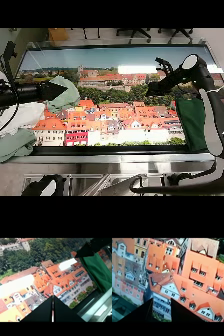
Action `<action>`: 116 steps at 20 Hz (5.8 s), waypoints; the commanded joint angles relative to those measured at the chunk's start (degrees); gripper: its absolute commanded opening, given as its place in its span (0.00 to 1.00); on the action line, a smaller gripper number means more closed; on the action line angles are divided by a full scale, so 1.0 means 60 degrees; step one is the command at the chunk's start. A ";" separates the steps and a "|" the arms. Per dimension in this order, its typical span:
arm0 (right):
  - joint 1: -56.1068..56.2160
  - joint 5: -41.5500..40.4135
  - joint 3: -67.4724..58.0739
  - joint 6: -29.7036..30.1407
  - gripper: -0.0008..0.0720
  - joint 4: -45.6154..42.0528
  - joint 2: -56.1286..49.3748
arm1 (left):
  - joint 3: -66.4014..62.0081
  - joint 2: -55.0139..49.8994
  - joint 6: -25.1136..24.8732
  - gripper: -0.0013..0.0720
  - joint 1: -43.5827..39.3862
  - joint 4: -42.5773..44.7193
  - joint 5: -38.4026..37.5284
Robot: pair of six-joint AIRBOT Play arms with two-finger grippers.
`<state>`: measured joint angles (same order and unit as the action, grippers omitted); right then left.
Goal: Fold the shirts.
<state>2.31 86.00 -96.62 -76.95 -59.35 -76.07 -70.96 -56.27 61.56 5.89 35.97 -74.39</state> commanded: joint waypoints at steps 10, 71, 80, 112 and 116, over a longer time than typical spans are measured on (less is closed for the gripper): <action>-0.0007 -0.0004 0.0004 -0.0004 0.37 0.0000 -0.0007 | 0.0000 -0.0007 -0.0004 0.06 -0.0153 0.0095 0.1093; -0.0004 0.0419 0.0004 0.0069 0.37 0.4368 -0.1024 | -0.6273 -0.7592 0.0605 0.05 -0.0557 0.1290 -0.0973; 0.0000 0.1228 0.0011 0.0069 0.37 0.4364 -0.1060 | -0.2226 -0.6714 0.0681 0.05 -0.5184 0.1315 0.1217; 0.1013 -0.4433 0.5741 0.3869 0.05 0.4116 0.0659 | 0.2459 -0.5912 -0.0484 0.05 -0.4594 -0.0703 0.2586; 0.0510 -0.4299 0.5402 0.3978 0.87 0.4109 0.0943 | 0.2776 -0.5417 -0.0153 0.05 -0.4018 0.0368 0.2131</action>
<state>7.03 60.23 -62.94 -54.06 -35.20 -71.33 -54.98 -90.32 59.44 -20.34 33.56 -59.44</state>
